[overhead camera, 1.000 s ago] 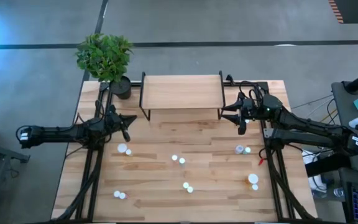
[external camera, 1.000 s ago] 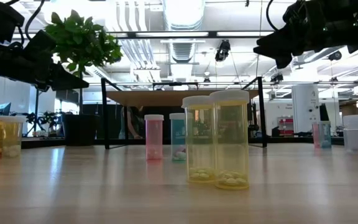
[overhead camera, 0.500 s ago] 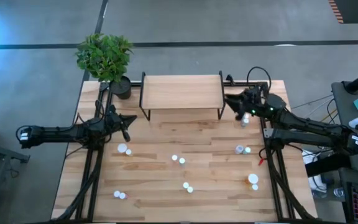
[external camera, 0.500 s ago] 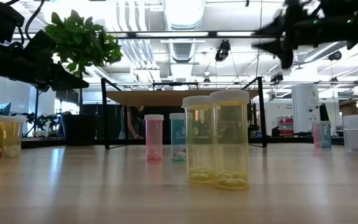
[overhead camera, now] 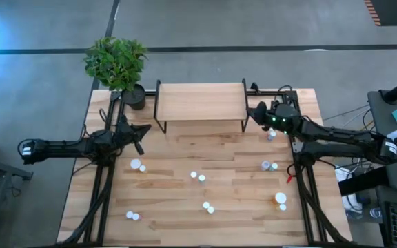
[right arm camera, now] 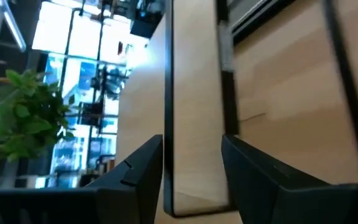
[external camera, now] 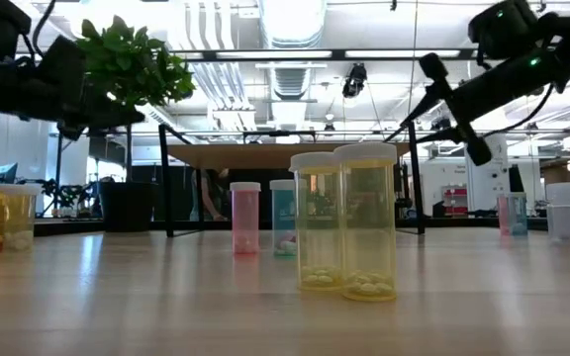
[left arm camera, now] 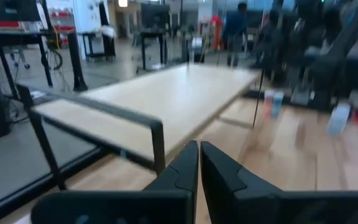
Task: Pick and place medicine bottles onto shelf by color
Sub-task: Put the orange pill bottle on the shelf
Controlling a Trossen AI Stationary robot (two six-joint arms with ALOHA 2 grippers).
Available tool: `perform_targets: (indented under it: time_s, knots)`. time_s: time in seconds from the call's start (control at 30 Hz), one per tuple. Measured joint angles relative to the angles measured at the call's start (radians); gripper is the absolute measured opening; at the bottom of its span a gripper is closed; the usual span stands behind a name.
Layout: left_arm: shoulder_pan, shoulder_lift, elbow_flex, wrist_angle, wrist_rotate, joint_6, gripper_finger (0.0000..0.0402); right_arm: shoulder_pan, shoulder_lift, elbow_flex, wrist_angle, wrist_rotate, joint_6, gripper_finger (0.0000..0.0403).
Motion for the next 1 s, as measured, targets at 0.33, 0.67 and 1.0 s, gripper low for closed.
perform_targets:
  time_s: [0.33, 0.67, 1.0]
  knots:
    - [0.0, 0.024, -0.001, 0.099, -0.153, 0.0, 0.0002, 0.0, 0.067, -0.003, 0.239, -0.126, -0.073, 0.0155]
    - [0.0, 0.135, 0.018, 0.154, -0.099, -0.141, 0.0002, 0.0, 0.034, 0.001, 0.054, -0.198, -0.27, 0.0155]
    - [0.0, 0.23, 0.029, 0.153, -0.07, -0.347, 0.0002, 0.0, -0.03, -0.001, 0.021, -0.127, -0.542, 0.0155]
